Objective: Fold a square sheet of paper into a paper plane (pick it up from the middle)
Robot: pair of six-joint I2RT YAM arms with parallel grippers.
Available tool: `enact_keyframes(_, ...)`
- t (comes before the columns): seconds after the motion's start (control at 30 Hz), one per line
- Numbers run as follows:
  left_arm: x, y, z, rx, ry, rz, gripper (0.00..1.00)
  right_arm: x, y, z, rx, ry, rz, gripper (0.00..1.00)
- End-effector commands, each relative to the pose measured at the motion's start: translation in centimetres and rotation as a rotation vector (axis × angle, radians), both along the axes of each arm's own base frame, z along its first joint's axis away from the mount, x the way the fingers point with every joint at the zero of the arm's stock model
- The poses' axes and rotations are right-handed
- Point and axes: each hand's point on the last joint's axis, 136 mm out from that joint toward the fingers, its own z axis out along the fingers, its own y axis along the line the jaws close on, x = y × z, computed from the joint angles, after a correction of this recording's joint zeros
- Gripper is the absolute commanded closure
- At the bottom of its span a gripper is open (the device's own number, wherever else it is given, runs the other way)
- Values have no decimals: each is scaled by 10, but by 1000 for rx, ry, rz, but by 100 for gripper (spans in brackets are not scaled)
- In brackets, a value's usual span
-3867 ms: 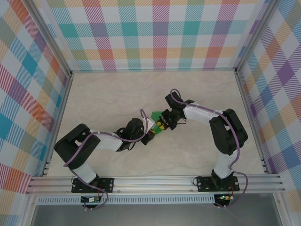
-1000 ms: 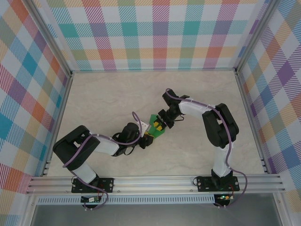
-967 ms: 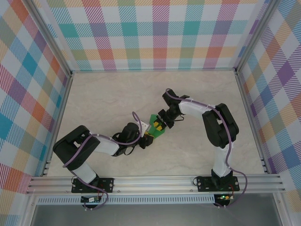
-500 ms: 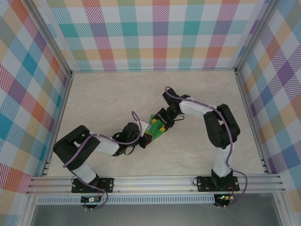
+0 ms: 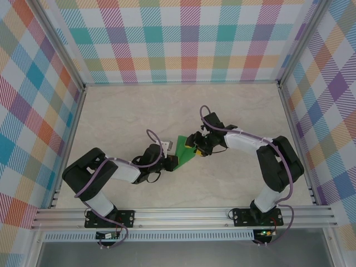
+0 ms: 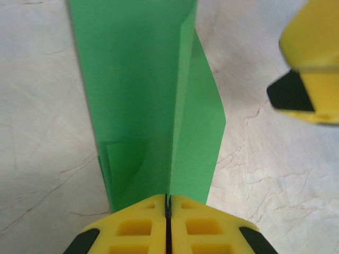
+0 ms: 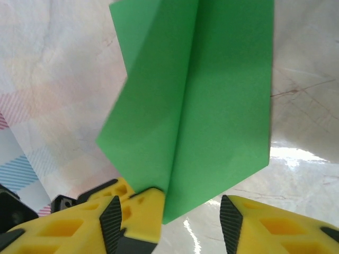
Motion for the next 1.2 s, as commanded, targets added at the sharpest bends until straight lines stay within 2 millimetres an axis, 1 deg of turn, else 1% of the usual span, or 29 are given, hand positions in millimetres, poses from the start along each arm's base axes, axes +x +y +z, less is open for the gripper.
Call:
enact_keyframes(0.0, 3, 1, 14, -104, 57, 53, 92, 8, 22, 8, 102, -92, 74, 49)
enact_keyframes(0.13, 3, 1, 16, -137, 109, 64, 93, 11, 31, 2, 114, -87, 100, 51)
enact_keyframes(0.3, 4, 1, 14, -154, 156, 72, 93, 13, 34, -13, 97, -57, 110, 52)
enact_keyframes(0.53, 5, -3, 8, -170, 199, 65, 93, 16, 41, -18, 106, -57, 138, 52)
enact_keyframes(0.67, 7, -3, 7, -172, 209, 69, 93, 16, 40, -26, 86, -38, 138, 54)
enact_keyframes(1.0, 6, -1, -5, -159, 257, 87, 92, 16, 34, -43, 30, -3, 118, 57)
enact_keyframes(1.17, 7, -1, -2, -163, 264, 85, 87, 13, 25, -53, -25, 26, 101, 60)
